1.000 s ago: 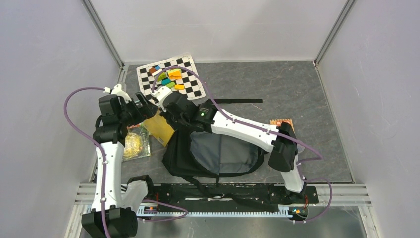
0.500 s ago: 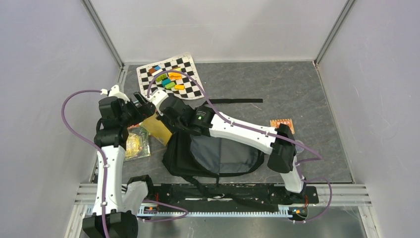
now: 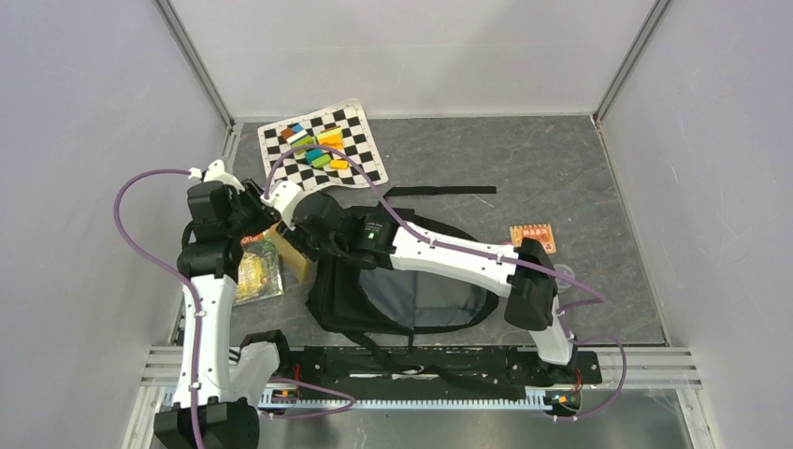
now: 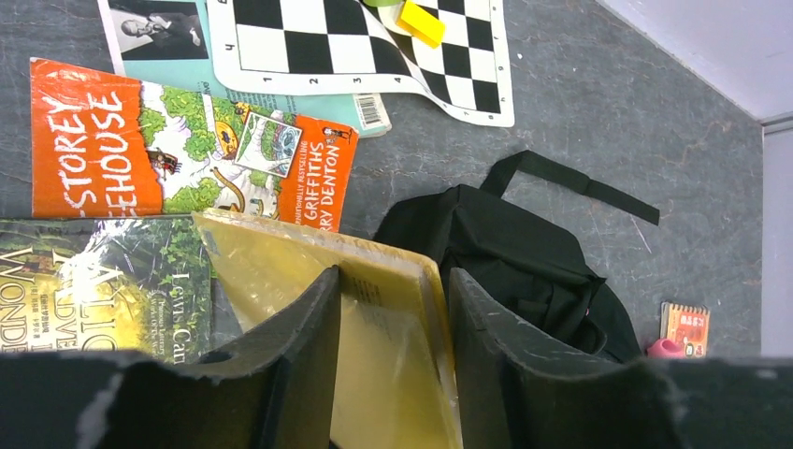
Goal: Pack the student bag
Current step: Pick up the book from the center of the board.
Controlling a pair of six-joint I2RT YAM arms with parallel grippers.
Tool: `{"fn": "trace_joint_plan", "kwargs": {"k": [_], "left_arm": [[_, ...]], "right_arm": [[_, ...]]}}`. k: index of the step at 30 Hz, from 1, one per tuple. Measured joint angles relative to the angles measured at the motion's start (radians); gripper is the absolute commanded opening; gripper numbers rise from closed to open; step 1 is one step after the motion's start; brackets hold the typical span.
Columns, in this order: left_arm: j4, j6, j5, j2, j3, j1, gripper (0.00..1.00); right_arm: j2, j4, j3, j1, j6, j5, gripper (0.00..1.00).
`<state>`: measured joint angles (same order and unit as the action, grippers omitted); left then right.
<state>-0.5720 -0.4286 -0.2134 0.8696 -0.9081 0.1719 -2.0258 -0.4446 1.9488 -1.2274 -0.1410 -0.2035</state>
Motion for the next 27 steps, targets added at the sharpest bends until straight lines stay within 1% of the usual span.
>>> {"fn": "trace_joint_plan", "kwargs": {"k": [3,6,8,12,15,16,19,20,22,23,25,27], "left_arm": [[-0.002,0.000,0.001,0.000,-0.006,-0.001,0.38],[-0.003,0.002,0.003,-0.006,-0.007,-0.001,0.38],[-0.007,0.002,0.004,-0.009,-0.007,-0.001,0.37],[-0.027,0.002,0.018,-0.027,-0.007,-0.001,0.32],[-0.041,0.002,0.034,-0.043,-0.006,-0.001,0.31],[-0.045,0.002,0.039,-0.050,-0.005,-0.001,0.31],[-0.048,-0.001,0.061,-0.067,0.005,-0.001,0.31],[-0.045,-0.002,0.071,-0.071,0.008,-0.001,0.33],[-0.044,-0.011,0.092,-0.083,0.013,-0.001,0.44],[-0.048,-0.015,0.107,-0.092,0.014,0.001,0.55],[-0.055,-0.020,0.119,-0.114,0.022,0.004,0.77],[-0.069,-0.012,0.125,-0.141,0.026,0.004,0.89]], "right_arm": [[-0.003,0.043,0.000,-0.008,0.013,0.013,0.48],[-0.013,0.068,0.003,-0.008,0.021,0.013,0.53],[-0.032,0.079,0.018,-0.007,0.018,0.011,0.55],[-0.080,0.089,0.054,-0.006,-0.003,0.013,0.57],[-0.107,0.092,0.067,-0.006,-0.031,0.015,0.57],[-0.113,0.092,0.067,-0.006,-0.040,0.015,0.54],[-0.127,0.093,0.074,-0.008,-0.076,0.019,0.30],[-0.130,0.093,0.080,-0.010,-0.083,0.018,0.22],[-0.132,0.090,0.085,-0.016,-0.106,-0.009,0.07],[-0.132,0.087,0.085,-0.017,-0.120,-0.036,0.01],[-0.132,0.085,0.085,-0.015,-0.121,-0.058,0.00],[-0.123,0.090,0.070,-0.016,-0.131,-0.072,0.00]]}}
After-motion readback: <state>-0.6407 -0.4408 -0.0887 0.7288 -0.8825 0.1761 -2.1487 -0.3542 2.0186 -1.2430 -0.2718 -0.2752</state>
